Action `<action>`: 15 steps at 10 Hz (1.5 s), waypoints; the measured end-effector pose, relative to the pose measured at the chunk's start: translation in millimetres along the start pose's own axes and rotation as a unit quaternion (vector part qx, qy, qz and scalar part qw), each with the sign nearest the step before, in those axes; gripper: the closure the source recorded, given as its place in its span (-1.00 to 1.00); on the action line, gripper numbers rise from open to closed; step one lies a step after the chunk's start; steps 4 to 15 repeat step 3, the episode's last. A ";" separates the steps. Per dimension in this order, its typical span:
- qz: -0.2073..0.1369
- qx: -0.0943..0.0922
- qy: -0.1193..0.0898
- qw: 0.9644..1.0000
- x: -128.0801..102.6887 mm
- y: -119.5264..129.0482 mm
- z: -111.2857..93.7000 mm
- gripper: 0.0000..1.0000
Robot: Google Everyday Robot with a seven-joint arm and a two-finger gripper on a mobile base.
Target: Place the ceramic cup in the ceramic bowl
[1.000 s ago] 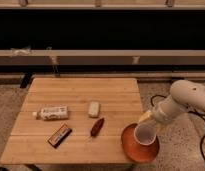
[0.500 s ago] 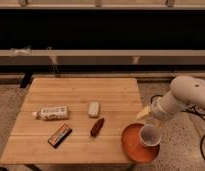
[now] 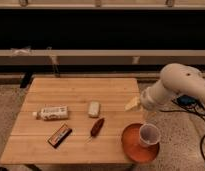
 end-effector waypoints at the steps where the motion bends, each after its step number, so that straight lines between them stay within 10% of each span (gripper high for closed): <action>1: 0.003 0.001 -0.001 1.000 0.2 -3.7 -1.0 -0.25; 15: 0.001 0.001 0.000 1.000 -0.1 -1.8 0.0 -0.25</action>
